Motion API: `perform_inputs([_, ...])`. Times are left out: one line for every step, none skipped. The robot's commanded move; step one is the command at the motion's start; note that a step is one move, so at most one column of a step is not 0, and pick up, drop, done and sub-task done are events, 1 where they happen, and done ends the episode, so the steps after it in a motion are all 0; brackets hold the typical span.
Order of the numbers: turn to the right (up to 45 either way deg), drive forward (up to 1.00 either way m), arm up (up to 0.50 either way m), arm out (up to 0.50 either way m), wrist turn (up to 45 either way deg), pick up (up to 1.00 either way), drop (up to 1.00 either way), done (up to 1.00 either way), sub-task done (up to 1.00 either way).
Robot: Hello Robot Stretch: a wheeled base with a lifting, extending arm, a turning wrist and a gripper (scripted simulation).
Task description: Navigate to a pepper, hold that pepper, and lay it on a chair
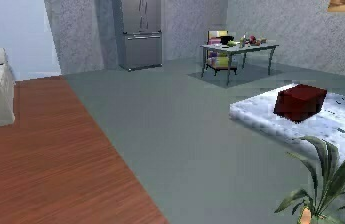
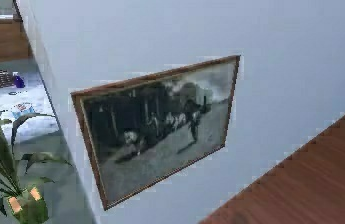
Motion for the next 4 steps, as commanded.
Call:
perform_inputs([0.0, 0.85, 0.00, 0.00, 0.0, 0.00, 0.00, 0.00, 0.00])
perform_inputs([12.0, 0.00, 0.00, 0.00, 0.0, 0.00, 0.00, 0.00, 0.00])
perform_inputs([0.0, 1.00, 0.00, 0.00, 0.0, 0.00, 0.00, 0.00, 0.00])
perform_inputs([3.0, 0.00, 0.00, 0.00, 0.0, 0.00, 0.00, 0.00, 0.00])
